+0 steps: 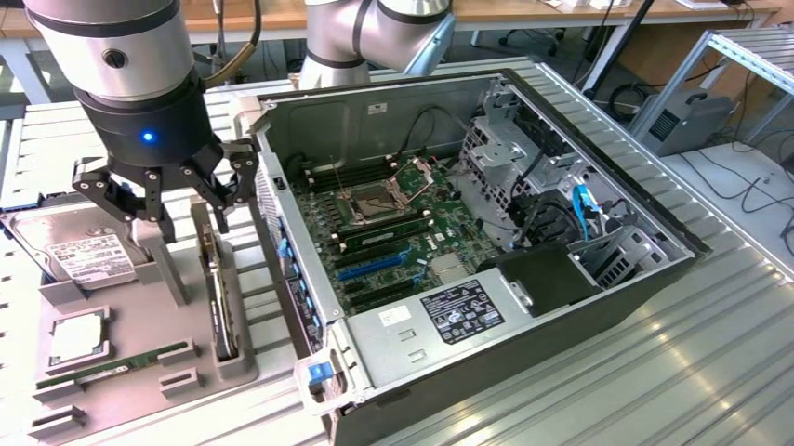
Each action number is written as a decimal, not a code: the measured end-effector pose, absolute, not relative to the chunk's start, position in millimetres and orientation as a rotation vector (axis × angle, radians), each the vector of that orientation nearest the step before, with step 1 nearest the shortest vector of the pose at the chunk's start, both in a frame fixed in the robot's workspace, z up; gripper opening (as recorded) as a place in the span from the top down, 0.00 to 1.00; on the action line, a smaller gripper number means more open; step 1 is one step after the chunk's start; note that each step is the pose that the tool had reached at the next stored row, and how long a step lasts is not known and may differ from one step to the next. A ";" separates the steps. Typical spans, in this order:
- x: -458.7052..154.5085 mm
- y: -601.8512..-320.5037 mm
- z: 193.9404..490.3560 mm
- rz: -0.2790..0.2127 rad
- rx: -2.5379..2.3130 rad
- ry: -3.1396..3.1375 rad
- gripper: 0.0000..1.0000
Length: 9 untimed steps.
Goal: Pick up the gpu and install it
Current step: 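Pick up the gpu and move the gpu toward the slot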
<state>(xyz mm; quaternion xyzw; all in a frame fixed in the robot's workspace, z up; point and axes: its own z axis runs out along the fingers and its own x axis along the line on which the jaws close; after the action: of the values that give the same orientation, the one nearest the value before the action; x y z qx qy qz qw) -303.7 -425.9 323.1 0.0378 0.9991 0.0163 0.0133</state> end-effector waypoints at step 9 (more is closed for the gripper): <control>-303.7 -423.8 321.1 0.051 0.118 3.112 0.46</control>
<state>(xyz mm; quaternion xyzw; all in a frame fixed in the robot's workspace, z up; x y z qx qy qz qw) -303.7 -423.8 321.1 0.0378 0.9991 0.0163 0.0134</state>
